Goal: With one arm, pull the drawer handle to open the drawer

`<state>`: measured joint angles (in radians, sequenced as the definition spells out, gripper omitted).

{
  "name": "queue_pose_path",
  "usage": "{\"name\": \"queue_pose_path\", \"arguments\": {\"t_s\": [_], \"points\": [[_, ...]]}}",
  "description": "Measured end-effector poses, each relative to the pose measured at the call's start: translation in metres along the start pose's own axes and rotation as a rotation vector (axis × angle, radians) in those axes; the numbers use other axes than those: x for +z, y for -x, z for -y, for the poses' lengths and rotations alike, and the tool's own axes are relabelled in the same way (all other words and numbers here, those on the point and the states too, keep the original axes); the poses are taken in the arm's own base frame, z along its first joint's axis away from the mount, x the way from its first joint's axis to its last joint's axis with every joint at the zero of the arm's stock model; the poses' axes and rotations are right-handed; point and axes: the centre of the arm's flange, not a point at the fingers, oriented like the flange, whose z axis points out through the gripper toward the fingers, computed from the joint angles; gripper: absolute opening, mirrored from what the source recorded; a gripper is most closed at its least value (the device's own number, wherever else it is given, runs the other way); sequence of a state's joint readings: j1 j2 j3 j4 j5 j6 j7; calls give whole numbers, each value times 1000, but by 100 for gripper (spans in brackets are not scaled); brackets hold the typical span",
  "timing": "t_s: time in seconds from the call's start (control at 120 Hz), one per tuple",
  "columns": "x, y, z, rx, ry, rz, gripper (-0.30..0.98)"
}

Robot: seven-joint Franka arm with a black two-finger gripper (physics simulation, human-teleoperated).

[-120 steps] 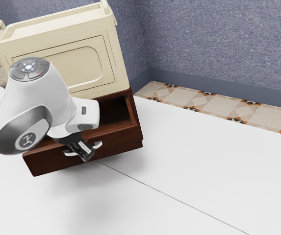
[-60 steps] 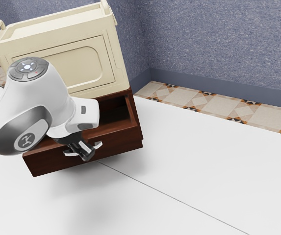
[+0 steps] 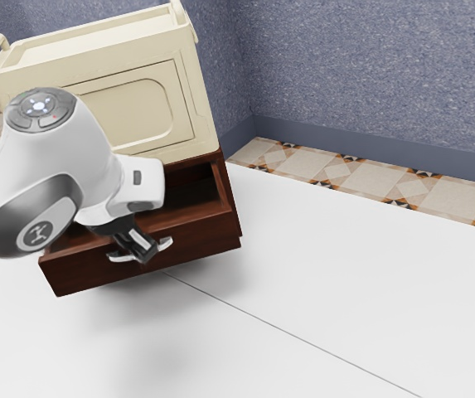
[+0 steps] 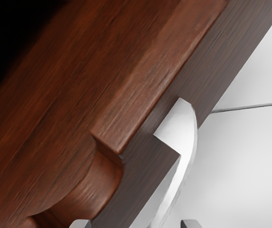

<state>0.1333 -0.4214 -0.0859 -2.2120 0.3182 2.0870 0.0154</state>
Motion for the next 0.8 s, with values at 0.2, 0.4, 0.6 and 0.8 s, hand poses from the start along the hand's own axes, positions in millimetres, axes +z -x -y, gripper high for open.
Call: {"name": "queue_pose_path", "arguments": {"t_s": [0.2,0.4,0.6,0.8], "points": [[-33,-15,-1,-6,-21,-63,28],[-208,-68,74,-601,226,-155,53],[-135,-51,70,-970,185,246,62],[-118,-42,65,-1233,126,365,66]]}}
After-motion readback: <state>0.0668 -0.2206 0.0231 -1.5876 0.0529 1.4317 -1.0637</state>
